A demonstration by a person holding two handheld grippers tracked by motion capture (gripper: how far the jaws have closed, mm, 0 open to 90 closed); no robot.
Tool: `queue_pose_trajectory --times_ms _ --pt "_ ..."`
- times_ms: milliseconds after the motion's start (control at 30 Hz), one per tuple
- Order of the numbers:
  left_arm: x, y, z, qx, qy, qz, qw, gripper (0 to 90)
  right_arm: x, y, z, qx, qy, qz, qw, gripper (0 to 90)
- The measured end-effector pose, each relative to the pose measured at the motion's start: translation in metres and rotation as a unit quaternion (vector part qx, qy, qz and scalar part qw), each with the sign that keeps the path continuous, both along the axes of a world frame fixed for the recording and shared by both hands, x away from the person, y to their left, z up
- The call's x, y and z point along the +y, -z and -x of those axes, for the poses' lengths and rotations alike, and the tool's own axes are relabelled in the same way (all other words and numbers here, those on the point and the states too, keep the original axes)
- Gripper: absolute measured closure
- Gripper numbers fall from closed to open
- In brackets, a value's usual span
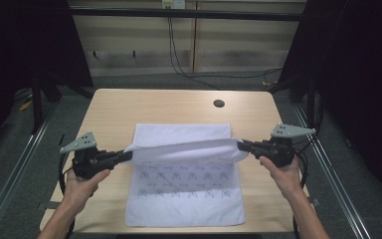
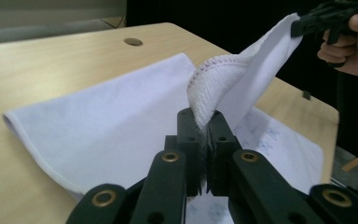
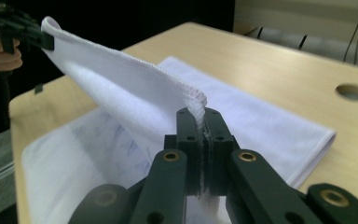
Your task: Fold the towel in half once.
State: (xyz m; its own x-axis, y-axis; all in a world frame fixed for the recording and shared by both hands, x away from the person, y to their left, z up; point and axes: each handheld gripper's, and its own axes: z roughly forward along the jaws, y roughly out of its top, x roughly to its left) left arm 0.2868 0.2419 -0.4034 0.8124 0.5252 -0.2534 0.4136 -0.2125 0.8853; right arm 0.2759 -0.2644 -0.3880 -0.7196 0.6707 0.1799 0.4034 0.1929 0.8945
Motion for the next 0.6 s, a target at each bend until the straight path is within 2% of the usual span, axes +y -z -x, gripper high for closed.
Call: queue_pose_trajectory --times_ms 100,167,233,267,333,400,433,467,533,567,600 --pt "0.002 0.007 0.012 0.009 0.001 0.000 1.0000 86.7 0.002 0.006 0.018 0.003 -0.010 0.012 0.9999 87.5" --pt "0.003 0.013 0.017 0.009 0.000 -0.014 0.9999 86.6 0.004 0.011 0.031 0.009 -0.017 0.019 0.9996 87.4" --pt "0.003 0.025 0.021 0.019 0.003 -0.022 0.9996 86.4 0.007 0.023 0.042 0.024 -0.026 0.030 0.9989 87.2" --pt "0.003 0.032 0.022 0.022 0.006 -0.034 0.9992 85.8 0.009 0.031 0.047 0.034 -0.030 0.037 0.9983 87.1" --pt "0.000 0.048 0.022 0.033 0.012 -0.064 0.9973 85.5 0.012 0.049 0.054 0.060 -0.038 0.065 0.9954 86.7" --pt "-0.003 0.063 0.023 0.052 0.018 -0.079 0.9954 85.6 0.013 0.062 0.056 0.086 -0.051 0.074 0.9923 85.9" --pt "-0.004 0.069 0.024 0.052 0.019 -0.086 0.9948 85.5 0.013 0.068 0.056 0.090 -0.058 0.089 0.9902 85.3" --pt "-0.006 0.074 0.025 0.061 0.022 -0.090 0.9938 85.5 0.013 0.074 0.056 0.094 -0.062 0.100 0.9886 85.4" --pt "-0.009 0.078 0.027 0.065 0.042 -0.112 0.9907 85.0 0.014 0.085 0.055 0.124 -0.074 0.098 0.9846 85.0" --pt "-0.010 0.078 0.031 0.066 0.056 -0.116 0.9894 84.5 0.016 0.088 0.057 0.125 -0.076 0.113 0.9829 83.9" --pt "-0.009 0.078 0.032 0.065 0.064 -0.115 0.9892 84.1 0.016 0.088 0.060 0.128 -0.084 0.110 0.9821 82.6"
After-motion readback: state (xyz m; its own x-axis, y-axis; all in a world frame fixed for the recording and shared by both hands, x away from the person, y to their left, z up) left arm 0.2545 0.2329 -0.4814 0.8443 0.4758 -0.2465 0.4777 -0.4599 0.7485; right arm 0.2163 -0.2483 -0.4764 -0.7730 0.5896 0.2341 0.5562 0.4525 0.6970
